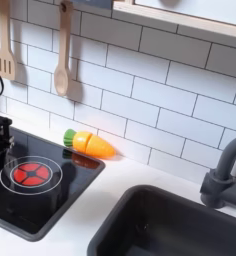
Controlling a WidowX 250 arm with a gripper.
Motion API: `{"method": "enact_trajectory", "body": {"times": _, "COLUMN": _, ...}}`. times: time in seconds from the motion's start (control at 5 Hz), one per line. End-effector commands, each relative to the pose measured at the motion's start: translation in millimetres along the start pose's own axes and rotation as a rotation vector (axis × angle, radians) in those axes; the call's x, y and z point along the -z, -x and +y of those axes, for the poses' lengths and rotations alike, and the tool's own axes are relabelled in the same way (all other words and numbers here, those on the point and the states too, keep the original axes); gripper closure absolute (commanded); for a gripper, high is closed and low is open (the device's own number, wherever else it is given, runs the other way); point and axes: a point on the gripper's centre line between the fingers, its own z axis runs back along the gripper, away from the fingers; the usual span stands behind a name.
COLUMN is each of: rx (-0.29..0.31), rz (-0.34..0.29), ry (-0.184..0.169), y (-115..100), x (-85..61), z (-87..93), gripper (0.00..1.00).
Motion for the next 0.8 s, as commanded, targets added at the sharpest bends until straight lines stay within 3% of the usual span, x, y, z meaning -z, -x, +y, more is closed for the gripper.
{"method": "enact_trajectory", "body": {"times": 0.0, "rx": 0.016, "rz": 0.027, "ry": -0.001, "y": 28.1, "x": 4.5, "z": -1.6, "gripper": 0.00}}
{"method": "enact_trajectory", "body": {"times": 0.6, "rx": 0.051, "rz": 0.033, "ry": -0.003, "y": 51.4, "x": 7.0, "z": -6.6, "gripper": 0.00}}
